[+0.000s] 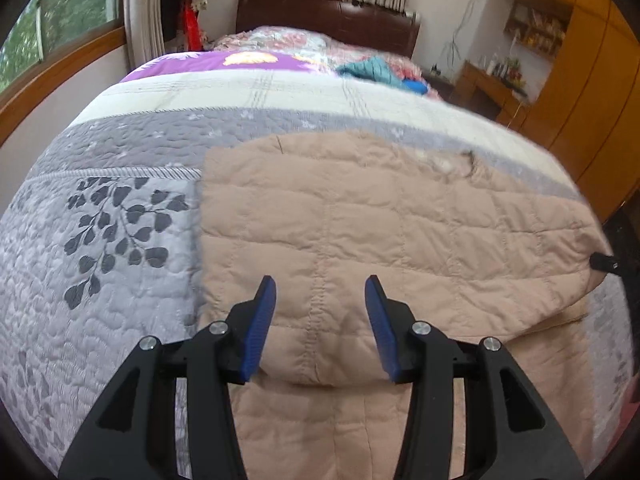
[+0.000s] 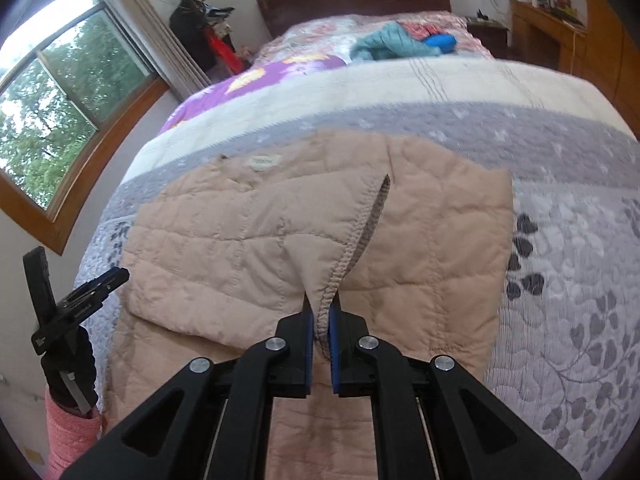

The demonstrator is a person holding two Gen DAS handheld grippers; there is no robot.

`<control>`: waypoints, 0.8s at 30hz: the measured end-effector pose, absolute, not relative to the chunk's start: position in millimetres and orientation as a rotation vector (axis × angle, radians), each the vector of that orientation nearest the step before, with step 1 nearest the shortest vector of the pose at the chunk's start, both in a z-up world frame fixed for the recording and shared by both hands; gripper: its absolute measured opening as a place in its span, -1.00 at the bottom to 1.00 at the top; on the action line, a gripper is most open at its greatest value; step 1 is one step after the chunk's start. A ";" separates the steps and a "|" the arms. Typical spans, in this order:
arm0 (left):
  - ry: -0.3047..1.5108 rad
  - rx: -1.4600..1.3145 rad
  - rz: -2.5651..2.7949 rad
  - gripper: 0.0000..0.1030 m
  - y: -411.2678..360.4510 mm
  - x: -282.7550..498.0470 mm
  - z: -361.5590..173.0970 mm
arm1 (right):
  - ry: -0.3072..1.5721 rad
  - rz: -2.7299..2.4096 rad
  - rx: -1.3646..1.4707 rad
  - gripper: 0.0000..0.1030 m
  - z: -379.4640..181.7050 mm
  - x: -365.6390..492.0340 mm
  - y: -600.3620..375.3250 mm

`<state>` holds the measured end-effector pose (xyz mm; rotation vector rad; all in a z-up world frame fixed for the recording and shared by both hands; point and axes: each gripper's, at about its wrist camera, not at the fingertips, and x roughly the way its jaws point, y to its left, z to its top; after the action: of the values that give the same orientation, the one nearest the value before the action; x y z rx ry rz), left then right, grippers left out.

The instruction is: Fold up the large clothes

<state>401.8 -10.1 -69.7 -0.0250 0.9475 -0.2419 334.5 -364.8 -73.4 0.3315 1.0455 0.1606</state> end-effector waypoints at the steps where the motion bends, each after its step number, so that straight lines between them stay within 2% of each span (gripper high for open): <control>1: 0.970 -0.014 -0.231 -0.13 -13.0 405.4 -77.6 | 1.061 0.152 0.329 -0.88 -81.4 336.7 -363.4; 5: 1.015 0.000 -0.215 -0.11 -15.3 412.6 -103.2 | 1.118 0.128 0.326 -0.87 -110.0 341.6 -358.2; 9: 1.015 -0.020 -0.225 -0.11 -10.4 415.6 -105.9 | 1.138 0.132 0.336 -0.84 -125.2 344.5 -356.9; 11: 1.019 -0.035 -0.226 -0.11 -7.3 415.9 -102.6 | 1.139 0.126 0.329 -0.71 -119.6 342.7 -357.7; 18: 0.925 -0.038 -0.271 -0.12 -21.1 397.5 -62.8 | 1.006 0.151 0.304 -0.70 -65.4 324.1 -359.6; 24: 0.954 0.028 -0.294 -0.12 -58.4 395.1 -72.9 | 1.039 0.149 0.264 -0.70 -73.0 332.2 -334.4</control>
<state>395.1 -58.4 -72.9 0.0282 0.9544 -0.2936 332.2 -334.4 -73.0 0.2638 1.0385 0.1489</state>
